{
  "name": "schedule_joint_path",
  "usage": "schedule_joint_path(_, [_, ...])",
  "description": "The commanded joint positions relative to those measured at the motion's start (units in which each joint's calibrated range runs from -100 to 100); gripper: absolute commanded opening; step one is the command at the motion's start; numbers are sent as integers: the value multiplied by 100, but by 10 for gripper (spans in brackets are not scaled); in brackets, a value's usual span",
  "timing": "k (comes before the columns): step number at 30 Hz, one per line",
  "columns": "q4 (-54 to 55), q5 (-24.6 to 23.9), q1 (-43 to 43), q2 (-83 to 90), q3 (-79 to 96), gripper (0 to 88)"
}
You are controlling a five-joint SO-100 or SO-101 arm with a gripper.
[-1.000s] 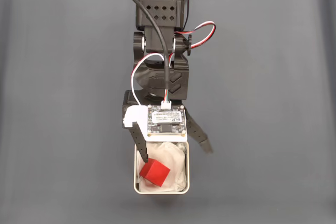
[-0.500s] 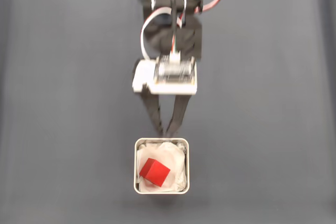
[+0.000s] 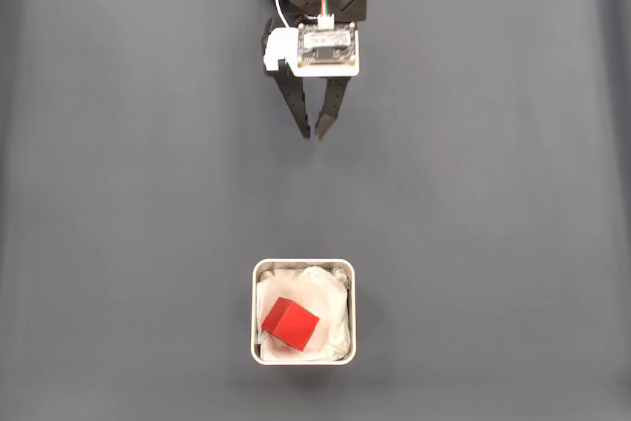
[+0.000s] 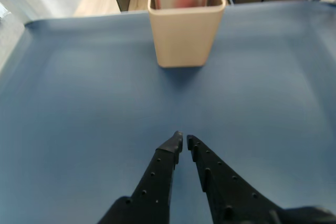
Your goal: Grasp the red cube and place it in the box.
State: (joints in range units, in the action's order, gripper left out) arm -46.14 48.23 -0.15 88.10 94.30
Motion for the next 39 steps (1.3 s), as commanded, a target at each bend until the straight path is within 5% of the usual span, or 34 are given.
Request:
schedule_joint_path(1, [-796, 34, 121, 713, 469, 0])
schedule_joint_path(11, [-2894, -171, 72, 1181, 551, 0])
schedule_joint_path(39, [-2943, -63, 107, 1181, 551, 1])
